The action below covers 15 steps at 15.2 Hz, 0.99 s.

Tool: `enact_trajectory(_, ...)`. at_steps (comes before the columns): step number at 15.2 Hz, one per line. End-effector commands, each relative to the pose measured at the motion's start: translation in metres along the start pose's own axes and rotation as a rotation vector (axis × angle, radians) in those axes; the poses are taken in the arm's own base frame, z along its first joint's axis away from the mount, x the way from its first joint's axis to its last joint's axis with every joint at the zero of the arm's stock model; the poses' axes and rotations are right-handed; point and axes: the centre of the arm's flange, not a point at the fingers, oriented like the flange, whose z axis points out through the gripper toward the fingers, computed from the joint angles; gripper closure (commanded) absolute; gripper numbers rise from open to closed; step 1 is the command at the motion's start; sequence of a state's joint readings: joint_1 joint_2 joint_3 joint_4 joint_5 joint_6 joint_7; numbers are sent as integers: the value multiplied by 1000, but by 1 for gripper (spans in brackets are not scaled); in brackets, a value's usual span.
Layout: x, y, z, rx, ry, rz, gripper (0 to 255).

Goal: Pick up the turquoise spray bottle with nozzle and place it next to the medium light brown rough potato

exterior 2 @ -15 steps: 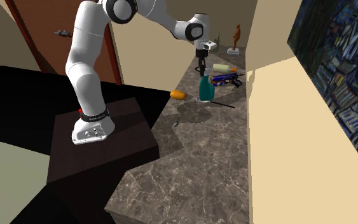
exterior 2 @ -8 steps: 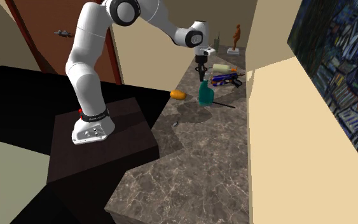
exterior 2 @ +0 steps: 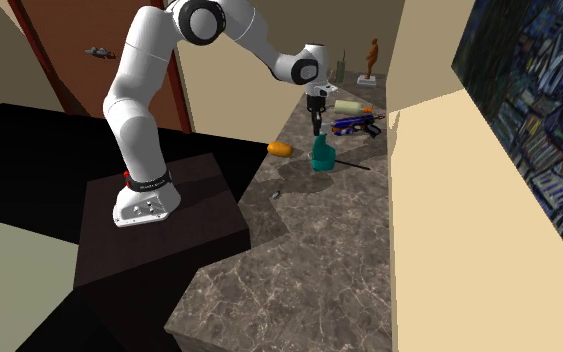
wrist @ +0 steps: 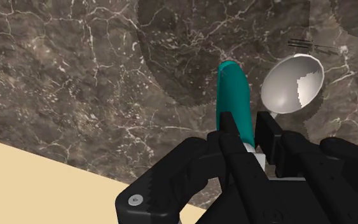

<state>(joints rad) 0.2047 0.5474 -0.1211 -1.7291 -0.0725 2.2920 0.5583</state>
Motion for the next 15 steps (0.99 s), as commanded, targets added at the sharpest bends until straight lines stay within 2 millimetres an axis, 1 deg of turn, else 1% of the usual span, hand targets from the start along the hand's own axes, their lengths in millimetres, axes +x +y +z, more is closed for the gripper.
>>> enact_trajectory(1, 0, 0, 1, 0, 1, 0, 255)
enact_trajectory(6, 0, 0, 1, 0, 1, 0, 255)
enact_trajectory(7, 0, 0, 1, 0, 1, 0, 0)
enact_trajectory(12, 0, 0, 1, 0, 1, 0, 0)
enact_trajectory(15, 0, 0, -39, 0, 1, 0, 0)
